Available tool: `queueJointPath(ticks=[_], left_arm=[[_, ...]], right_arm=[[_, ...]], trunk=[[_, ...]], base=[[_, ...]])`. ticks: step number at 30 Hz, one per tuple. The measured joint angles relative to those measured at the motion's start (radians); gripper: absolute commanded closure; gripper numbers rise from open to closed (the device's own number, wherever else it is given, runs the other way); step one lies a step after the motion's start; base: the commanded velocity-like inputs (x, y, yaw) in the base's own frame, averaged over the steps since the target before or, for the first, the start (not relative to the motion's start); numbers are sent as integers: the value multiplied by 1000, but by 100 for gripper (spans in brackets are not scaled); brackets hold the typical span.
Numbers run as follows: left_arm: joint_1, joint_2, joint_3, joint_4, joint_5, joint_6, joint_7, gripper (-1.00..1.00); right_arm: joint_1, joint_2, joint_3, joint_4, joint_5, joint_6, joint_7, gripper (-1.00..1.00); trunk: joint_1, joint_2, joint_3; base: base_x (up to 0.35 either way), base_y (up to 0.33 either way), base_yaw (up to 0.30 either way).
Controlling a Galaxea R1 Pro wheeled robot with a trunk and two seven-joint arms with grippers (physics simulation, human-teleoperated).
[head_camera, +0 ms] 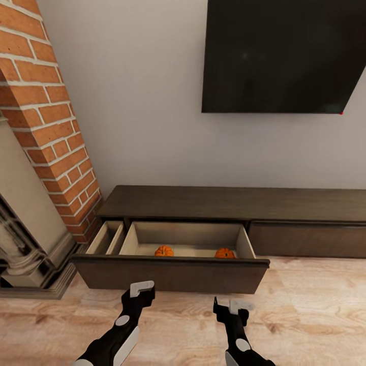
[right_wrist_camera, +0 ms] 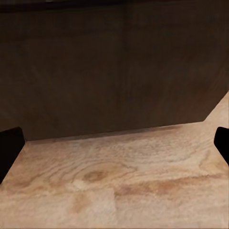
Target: Place each of the two pumpkins and all three candles from the living room inside a cabinet in the living room (use any cabinet), then make sure every cabinet is closed, and position the cauldron so it is next to a table in the living room.
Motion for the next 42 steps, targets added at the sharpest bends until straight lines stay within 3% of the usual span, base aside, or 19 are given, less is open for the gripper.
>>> queueJointPath(ticks=[16, 23, 38, 42], left_arm=[[0, 0, -21, 28, -4, -37, -1, -100], [0, 3, -41, 35, -2, -81, -2, -100], [0, 4, -50, 39, -3, -90, -2, -100], [0, 6, -50, 39, -3, -90, -2, -100]], right_arm=[[0, 1, 21, -1, -8, -48, -9, -100], [0, 1, 21, 30, -6, -180, -2, -100], [0, 1, 22, 63, -3, -204, -1, -100], [0, 1, 22, 63, -3, -205, -1, -100]], trunk=[[61, -112, -50], [88, -161, -72], [146, -266, -119], [146, -266, -119]], base=[[0, 0, 0], [0, 0, 0], [0, 0, 0], [0, 0, 0]])
